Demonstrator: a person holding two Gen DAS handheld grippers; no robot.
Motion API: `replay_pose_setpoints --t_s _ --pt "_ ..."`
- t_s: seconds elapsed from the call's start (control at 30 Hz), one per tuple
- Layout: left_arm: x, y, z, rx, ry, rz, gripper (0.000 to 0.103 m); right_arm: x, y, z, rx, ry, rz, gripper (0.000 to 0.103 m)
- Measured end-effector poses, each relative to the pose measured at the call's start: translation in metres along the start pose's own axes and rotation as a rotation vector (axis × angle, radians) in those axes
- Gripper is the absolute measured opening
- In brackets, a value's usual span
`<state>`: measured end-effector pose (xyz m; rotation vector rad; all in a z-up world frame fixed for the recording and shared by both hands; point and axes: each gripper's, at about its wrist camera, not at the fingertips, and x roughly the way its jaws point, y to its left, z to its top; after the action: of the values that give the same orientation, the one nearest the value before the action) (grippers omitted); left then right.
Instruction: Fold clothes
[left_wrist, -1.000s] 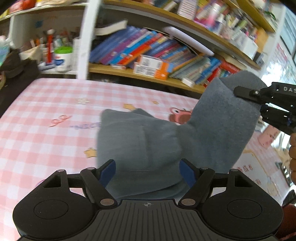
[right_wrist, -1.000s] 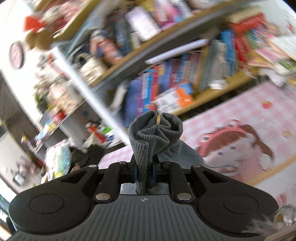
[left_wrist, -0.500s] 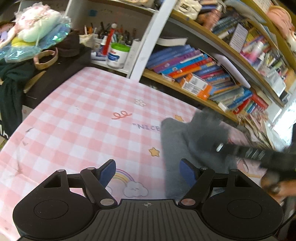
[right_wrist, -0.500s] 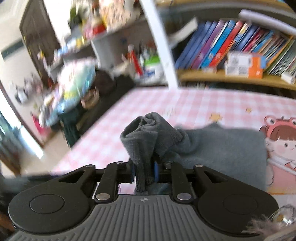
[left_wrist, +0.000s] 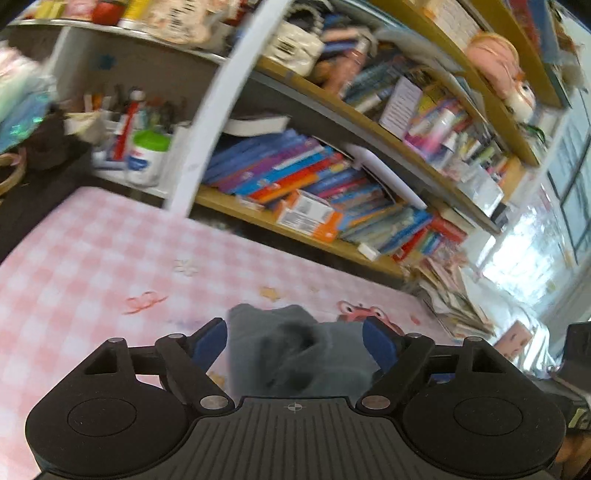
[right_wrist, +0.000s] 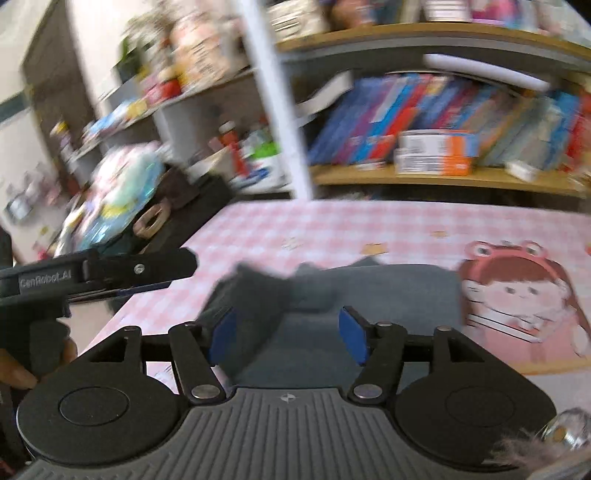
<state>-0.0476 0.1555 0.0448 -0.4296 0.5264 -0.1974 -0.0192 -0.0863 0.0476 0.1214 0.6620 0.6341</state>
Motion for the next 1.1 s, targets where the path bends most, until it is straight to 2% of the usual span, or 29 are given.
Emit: replay_pose_setpoints --t_s 0.1,0.2,0.33,0.37,0.43,0.47,0.57,0.63,0.67,0.7,0.73,0.77,0.83,0.87,0.9,0.97,1.07,1.1 --pt "0.022 -0.012 -0.001 0.056 0.051 0.015 0.082 -0.012 -0.023 0.002 0.078 -0.04 -0.033 0.063" --pt "0.039 -0.02 -0.007 0.093 0.081 0.067 0.081 -0.006 -0.04 -0.004 0.115 -0.002 -0.094 0.064" --pt "0.045 -0.015 -0.009 0.042 0.066 0.095 0.077 0.001 -0.062 -0.011 0.165 0.048 -0.175 0.063" --pt "0.047 -0.014 -0.01 0.04 0.073 0.1 0.071 0.003 -0.068 -0.013 0.178 0.061 -0.193 0.063" --pt "0.055 -0.008 -0.013 0.023 0.115 0.102 0.046 0.008 -0.079 -0.019 0.213 0.093 -0.209 0.064" --pt "0.059 -0.004 -0.014 0.01 0.136 0.101 0.028 0.011 -0.084 -0.021 0.229 0.11 -0.216 0.064" --pt "0.063 0.011 -0.015 -0.066 0.153 0.071 0.019 0.017 -0.094 -0.026 0.265 0.149 -0.222 0.064" --pt "0.052 0.019 -0.007 -0.17 0.108 -0.009 0.016 0.019 -0.098 -0.027 0.275 0.165 -0.218 0.064" --pt "0.043 0.024 -0.003 -0.241 0.053 -0.091 0.013 0.02 -0.098 -0.026 0.273 0.168 -0.212 0.064" --pt "0.034 0.029 0.0 -0.309 0.004 -0.163 0.013 0.02 -0.098 -0.026 0.272 0.171 -0.206 0.065" --pt "0.029 0.034 0.0 -0.357 -0.018 -0.188 0.014 0.02 -0.098 -0.026 0.269 0.171 -0.199 0.067" --pt "0.03 0.039 -0.003 -0.379 -0.012 -0.163 0.014 0.02 -0.098 -0.026 0.265 0.17 -0.189 0.068" --pt "0.045 0.058 -0.019 -0.42 0.072 -0.047 0.015 0.022 -0.098 -0.026 0.257 0.179 -0.182 0.068" --pt "0.055 0.067 -0.03 -0.444 0.142 0.026 0.023 0.024 -0.099 -0.027 0.253 0.189 -0.182 0.068" --pt "0.06 0.073 -0.04 -0.472 0.166 0.062 0.031 0.026 -0.099 -0.028 0.253 0.202 -0.177 0.068" --pt "0.055 0.075 -0.049 -0.503 0.114 0.054 0.036 0.028 -0.099 -0.029 0.253 0.21 -0.165 0.068" --pt "0.052 0.061 -0.042 -0.4 0.127 0.097 0.061 0.031 -0.1 -0.029 0.246 0.218 -0.158 0.068" --pt "0.05 0.06 -0.04 -0.391 0.133 0.113 0.063 0.032 -0.1 -0.029 0.246 0.22 -0.154 0.068"
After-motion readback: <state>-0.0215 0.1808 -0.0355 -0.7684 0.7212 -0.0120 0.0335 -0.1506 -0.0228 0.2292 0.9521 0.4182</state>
